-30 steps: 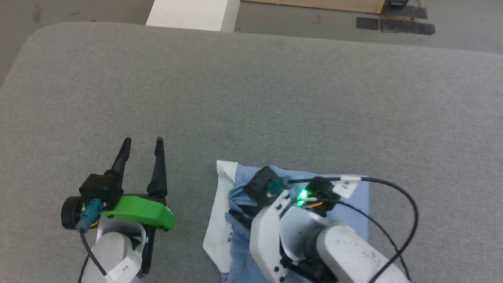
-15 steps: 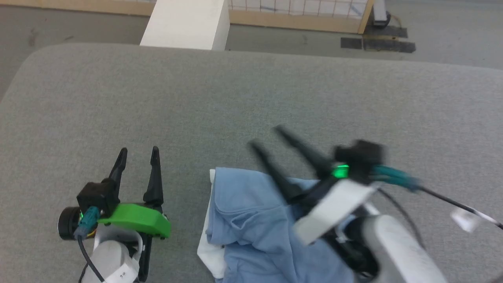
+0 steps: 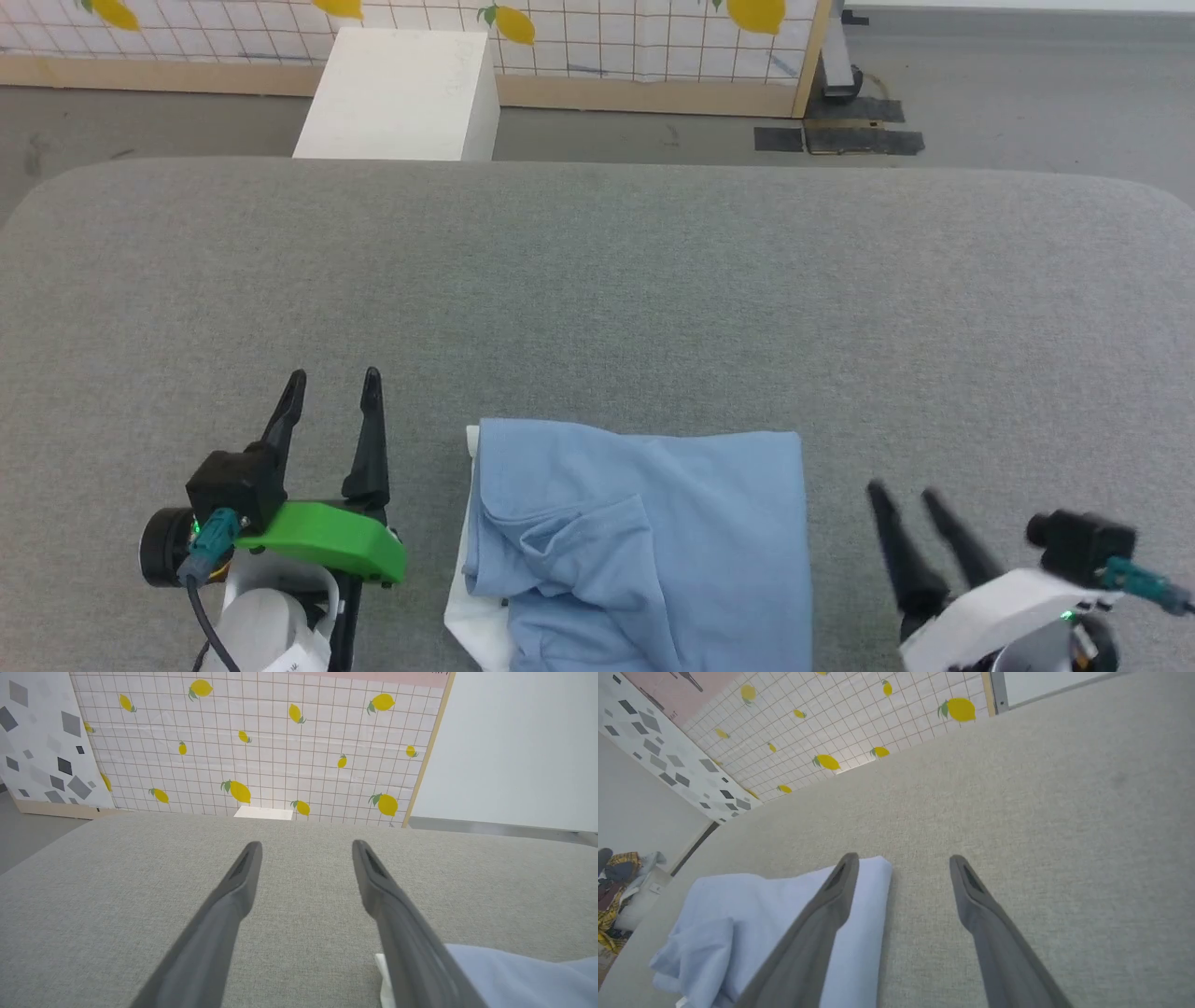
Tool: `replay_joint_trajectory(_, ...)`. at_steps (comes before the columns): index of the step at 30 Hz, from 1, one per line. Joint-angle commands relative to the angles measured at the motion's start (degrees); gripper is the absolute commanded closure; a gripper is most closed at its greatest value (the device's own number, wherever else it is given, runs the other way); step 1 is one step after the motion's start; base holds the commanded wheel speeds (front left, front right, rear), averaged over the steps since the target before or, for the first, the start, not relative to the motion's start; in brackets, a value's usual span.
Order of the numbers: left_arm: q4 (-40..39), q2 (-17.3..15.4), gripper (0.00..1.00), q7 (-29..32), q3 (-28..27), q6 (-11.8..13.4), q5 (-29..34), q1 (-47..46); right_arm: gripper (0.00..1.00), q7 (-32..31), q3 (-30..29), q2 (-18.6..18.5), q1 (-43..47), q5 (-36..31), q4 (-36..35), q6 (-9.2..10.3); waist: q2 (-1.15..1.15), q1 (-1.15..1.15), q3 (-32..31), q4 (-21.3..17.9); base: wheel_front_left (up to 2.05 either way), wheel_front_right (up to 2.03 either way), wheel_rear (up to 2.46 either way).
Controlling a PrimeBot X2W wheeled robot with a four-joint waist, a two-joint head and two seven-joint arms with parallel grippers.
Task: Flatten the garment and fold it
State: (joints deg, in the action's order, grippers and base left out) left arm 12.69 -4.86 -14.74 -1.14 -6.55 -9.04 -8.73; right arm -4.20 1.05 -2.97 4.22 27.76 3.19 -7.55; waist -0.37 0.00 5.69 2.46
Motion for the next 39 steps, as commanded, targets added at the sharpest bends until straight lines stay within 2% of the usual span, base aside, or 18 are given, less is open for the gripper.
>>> replay_joint_trajectory(1,-0.09,0.2,0.0,-0.26,-0.09,-0.26,0.39,0.53,0.0,-1.99,0.7,0.09,0.54,2.53,1.23,0.06,0.37,0.0,0.03,0.1,0.0,0.0,0.0)
replay_joint_trajectory(8,0.33,0.36,0.0,-0.26,0.48,-0.42,0.26,-0.18,0.0,-10.34,5.48,0.09,-0.5,10.28,7.31,0.06,0.37,0.0,0.81,1.4,0.0,0.0,0.0)
replay_joint_trajectory(14,0.42,0.51,0.0,-0.26,0.49,-0.48,0.19,-0.56,0.0,-15.1,8.29,0.09,-3.63,12.46,13.39,0.06,0.37,0.0,1.49,2.26,0.0,0.0,0.0)
replay_joint_trajectory(15,0.43,0.52,0.0,-0.26,0.44,-0.48,0.21,-0.6,0.06,-15.79,8.79,0.09,-4.08,12.71,14.16,0.06,0.37,0.0,1.55,2.33,0.0,0.0,0.0)
replay_joint_trajectory(16,0.46,0.55,0.0,-0.26,0.39,-0.49,0.22,-0.62,0.29,-16.7,9.35,0.09,-4.56,12.7,15.01,0.06,0.37,0.0,1.58,2.39,0.0,0.0,0.0)
replay_joint_trajectory(17,0.48,0.57,0.0,-0.26,0.35,-0.49,0.24,-0.62,0.76,-17.37,9.66,0.09,-4.88,12.39,15.52,0.06,0.37,0.0,1.58,2.43,0.0,0.0,0.0)
replay_joint_trajectory(18,0.5,0.6,0.0,-0.26,0.28,-0.49,0.24,-0.6,0.98,-17.86,9.78,0.09,-5.3,11.71,15.81,0.06,0.37,0.0,1.58,2.42,0.0,0.0,0.0)
replay_joint_trajectory(21,0.31,0.65,0.0,-0.26,-0.25,-0.27,0.2,-0.32,1.0,-19.59,9.51,0.09,-6.65,7.01,15.21,0.06,0.37,0.0,1.62,1.75,0.0,0.0,0.0)
replay_joint_trajectory(26,-0.5,0.74,0.0,-0.26,-1.22,0.25,0.22,0.29,1.0,-25.72,8.03,0.02,-11.44,-11.46,7.55,0.06,0.37,0.0,1.89,-0.74,0.0,0.0,0.0)
replay_joint_trajectory(28,-0.97,0.77,0.0,-0.26,-1.39,0.33,0.3,0.16,1.0,-28.61,9.2,-1.53,-14.22,-19.57,3.47,0.06,0.37,0.0,2.47,-2.01,0.0,0.0,0.0)
replay_joint_trajectory(30,-1.38,0.71,0.0,-0.26,-1.68,0.38,0.34,-0.07,1.0,-30.7,12.18,-4.86,-17.4,-25.14,0.3,0.06,0.37,0.0,3.13,-3.71,0.0,0.0,0.0)
replay_joint_trajectory(34,-2.24,0.45,0.0,-0.26,-2.15,0.34,0.37,-0.56,1.0,-33.21,16.93,-11.9,-23.69,-29.06,-1.48,0.06,0.37,0.0,4.91,-7.62,0.0,0.0,0.0)
replay_joint_trajectory(39,-3.56,-0.31,0.0,-0.26,-2.03,0.1,0.77,-2.27,1.0,-33.44,14.86,-17.25,-30.22,-30.17,1.65,0.06,0.37,0.0,8.43,-12.53,0.0,0.0,0.0)
